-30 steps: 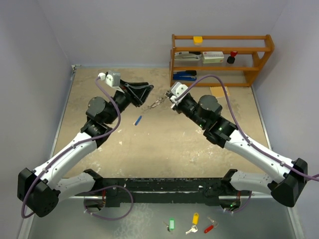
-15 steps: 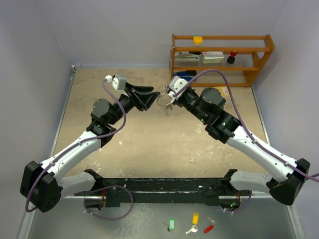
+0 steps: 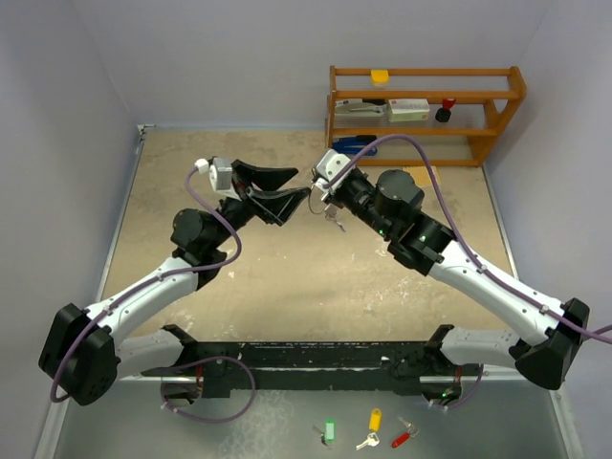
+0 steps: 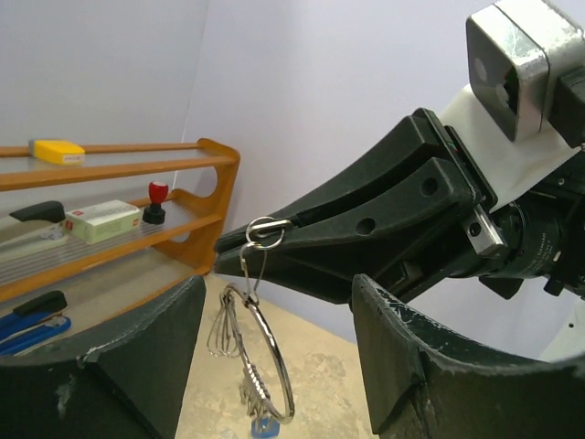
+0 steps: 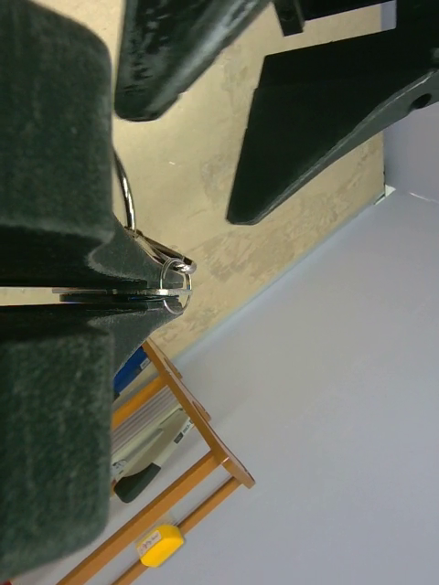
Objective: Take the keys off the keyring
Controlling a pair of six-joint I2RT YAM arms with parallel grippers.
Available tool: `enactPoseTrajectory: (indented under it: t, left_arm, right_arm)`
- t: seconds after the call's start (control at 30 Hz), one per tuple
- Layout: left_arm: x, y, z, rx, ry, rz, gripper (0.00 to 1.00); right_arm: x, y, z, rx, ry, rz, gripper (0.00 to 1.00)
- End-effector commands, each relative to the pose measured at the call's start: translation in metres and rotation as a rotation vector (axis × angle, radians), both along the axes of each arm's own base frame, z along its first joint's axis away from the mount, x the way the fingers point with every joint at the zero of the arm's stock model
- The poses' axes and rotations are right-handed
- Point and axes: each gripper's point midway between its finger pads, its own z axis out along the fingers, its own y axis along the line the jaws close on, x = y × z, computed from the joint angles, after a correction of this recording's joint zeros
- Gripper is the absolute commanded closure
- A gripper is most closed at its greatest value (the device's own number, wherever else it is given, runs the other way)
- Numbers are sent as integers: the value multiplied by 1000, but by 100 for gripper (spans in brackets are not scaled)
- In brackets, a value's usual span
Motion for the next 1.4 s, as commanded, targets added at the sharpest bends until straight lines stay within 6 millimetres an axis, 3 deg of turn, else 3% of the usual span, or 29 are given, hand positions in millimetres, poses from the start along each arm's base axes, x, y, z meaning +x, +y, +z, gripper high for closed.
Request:
enactPoseTrajectory:
  t: [0.0,0.27,0.8,1.37]
  left_arm:
    - [-9,-8,9,-9,-97,-7,37]
    - [5,-24,-9,94,-86,106,41]
    - [30,-13,-17,35,-74,324,49]
    - [24,-7,-8,9,-123,394,53]
  right_arm:
    - [-2,-1,36,84,-74,-12,100]
    - [-2,-2,39,90,-87,-26,100]
    - [-12,5,40,64,-103,-21,100]
    - [-9,12,33,28,-112,-52,100]
